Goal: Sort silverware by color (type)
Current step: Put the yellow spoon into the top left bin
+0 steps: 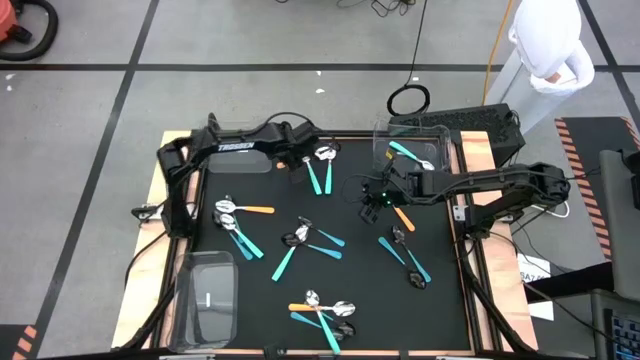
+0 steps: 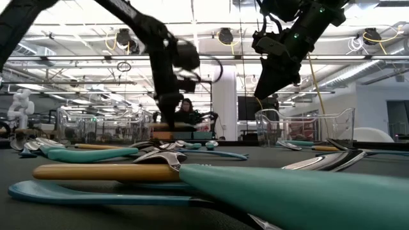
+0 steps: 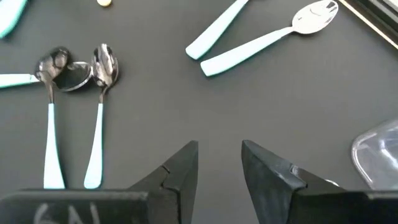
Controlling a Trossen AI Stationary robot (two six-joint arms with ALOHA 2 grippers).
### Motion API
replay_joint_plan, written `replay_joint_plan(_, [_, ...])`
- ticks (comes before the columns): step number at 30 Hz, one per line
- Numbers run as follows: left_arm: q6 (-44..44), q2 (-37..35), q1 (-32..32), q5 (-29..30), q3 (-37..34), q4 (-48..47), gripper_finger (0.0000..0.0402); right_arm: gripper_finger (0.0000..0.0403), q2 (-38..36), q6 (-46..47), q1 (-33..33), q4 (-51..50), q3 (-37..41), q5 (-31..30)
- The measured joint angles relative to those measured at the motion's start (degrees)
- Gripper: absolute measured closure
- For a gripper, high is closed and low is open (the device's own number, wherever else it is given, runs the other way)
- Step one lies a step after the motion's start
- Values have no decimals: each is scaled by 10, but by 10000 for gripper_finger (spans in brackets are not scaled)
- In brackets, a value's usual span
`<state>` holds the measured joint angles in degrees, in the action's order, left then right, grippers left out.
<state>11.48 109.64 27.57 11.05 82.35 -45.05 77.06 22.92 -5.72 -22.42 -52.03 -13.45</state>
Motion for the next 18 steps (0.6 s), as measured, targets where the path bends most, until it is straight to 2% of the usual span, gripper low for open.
replay_joint_plan(9, [42,-128,-15,75,-11,-116,358,284,0,-18,0,-2,0,-2])
replay_joint_plan(15, [39,-200,29,118,-56,-168,358,284,0,-40,0,-2,0,-4])
replay_joint_plan(18, [5,-221,62,124,-84,-174,358,284,0,-46,0,-2,0,-4])
